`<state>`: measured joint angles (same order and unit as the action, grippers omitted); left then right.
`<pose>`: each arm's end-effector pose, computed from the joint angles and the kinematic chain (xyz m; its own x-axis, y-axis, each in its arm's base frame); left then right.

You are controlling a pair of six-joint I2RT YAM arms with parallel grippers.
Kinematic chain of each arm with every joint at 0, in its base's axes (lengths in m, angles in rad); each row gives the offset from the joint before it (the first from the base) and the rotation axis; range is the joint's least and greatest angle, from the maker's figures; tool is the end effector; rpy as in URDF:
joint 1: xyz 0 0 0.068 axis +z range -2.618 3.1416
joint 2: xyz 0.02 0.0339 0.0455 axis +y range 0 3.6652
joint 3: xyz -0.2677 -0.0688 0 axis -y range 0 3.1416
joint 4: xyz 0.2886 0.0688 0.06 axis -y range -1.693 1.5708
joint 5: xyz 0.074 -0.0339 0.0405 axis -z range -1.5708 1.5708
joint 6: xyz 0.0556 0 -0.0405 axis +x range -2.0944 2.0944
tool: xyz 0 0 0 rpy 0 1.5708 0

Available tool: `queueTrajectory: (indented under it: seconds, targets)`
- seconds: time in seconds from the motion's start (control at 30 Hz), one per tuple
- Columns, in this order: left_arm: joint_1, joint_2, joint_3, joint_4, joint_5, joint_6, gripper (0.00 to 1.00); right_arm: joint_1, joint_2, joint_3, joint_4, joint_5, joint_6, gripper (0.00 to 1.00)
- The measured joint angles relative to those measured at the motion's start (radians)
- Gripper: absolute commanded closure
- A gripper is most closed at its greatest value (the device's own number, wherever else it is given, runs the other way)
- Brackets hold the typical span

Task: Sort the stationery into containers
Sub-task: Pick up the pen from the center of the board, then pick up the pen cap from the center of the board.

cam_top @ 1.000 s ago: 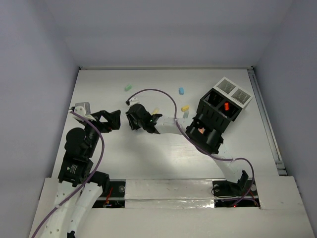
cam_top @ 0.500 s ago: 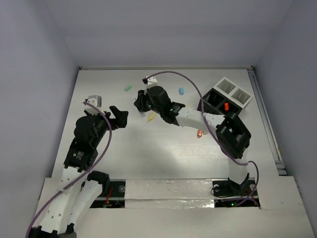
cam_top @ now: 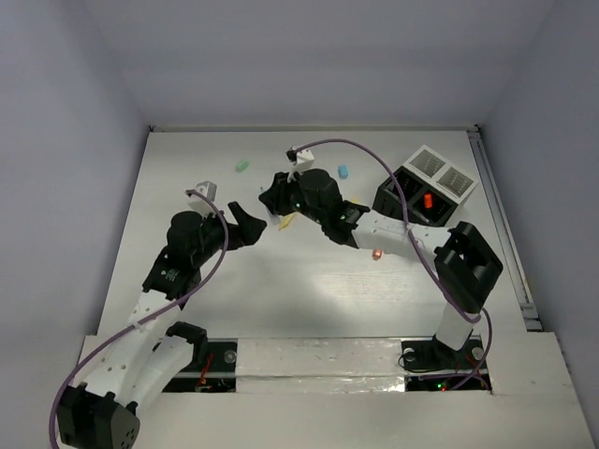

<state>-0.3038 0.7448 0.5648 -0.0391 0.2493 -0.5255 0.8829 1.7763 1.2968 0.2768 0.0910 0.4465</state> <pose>0.2275 -0.0857 0.2745 -0.4401 -0.3715 -0.8175 0.3455 0.7702 -0.5360 0.3119 0.3716 0.2696 -0.4231 0.1624 -0.8914 -0.5878 0.6995 0.4065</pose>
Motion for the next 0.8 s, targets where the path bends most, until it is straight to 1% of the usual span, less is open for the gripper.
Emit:
queueTrajectory:
  seconds: [0.1, 0.17, 0.23, 0.3, 0.43, 0.47, 0.57, 0.67, 0.77, 0.8]
  targets:
    - [-0.057, 0.026, 0.0, 0.054, -0.014, -0.023, 0.18, 0.0, -0.015, -0.032, 0.025, -0.018, 0.008, 0.77]
    - [-0.125, 0.066, 0.0, 0.084, -0.048, -0.036, 0.18, 0.0, -0.023, -0.047, 0.038, -0.028, 0.016, 0.77]
    - [-0.193, 0.109, 0.0, 0.11, -0.079, -0.047, 0.19, 0.0, -0.029, -0.057, 0.049, -0.037, 0.023, 0.77]
    - [-0.235, 0.142, 0.0, 0.124, -0.104, -0.057, 0.22, 0.0, -0.036, -0.071, 0.064, -0.043, 0.027, 0.77]
    - [-0.247, 0.169, 0.0, 0.154, -0.159, -0.068, 0.28, 0.0, -0.058, -0.106, 0.079, -0.047, 0.032, 0.77]
    - [-0.249, 0.169, 0.0, 0.162, -0.17, -0.07, 0.33, 0.0, -0.061, -0.111, 0.085, -0.047, 0.032, 0.77]
    - [-0.252, 0.168, 0.0, 0.198, -0.199, -0.079, 0.39, 0.0, -0.067, -0.117, 0.101, -0.046, 0.035, 0.77]
    - [-0.253, 0.169, 0.0, 0.226, -0.21, -0.084, 0.43, -0.004, -0.069, -0.119, 0.119, -0.046, 0.044, 0.77]
    - [-0.253, 0.177, 0.0, 0.249, -0.219, -0.085, 0.43, -0.007, -0.069, -0.12, 0.136, -0.046, 0.051, 0.77]
    - [-0.253, 0.183, 0.0, 0.256, -0.221, -0.085, 0.49, -0.008, -0.069, -0.12, 0.14, -0.047, 0.053, 0.77]
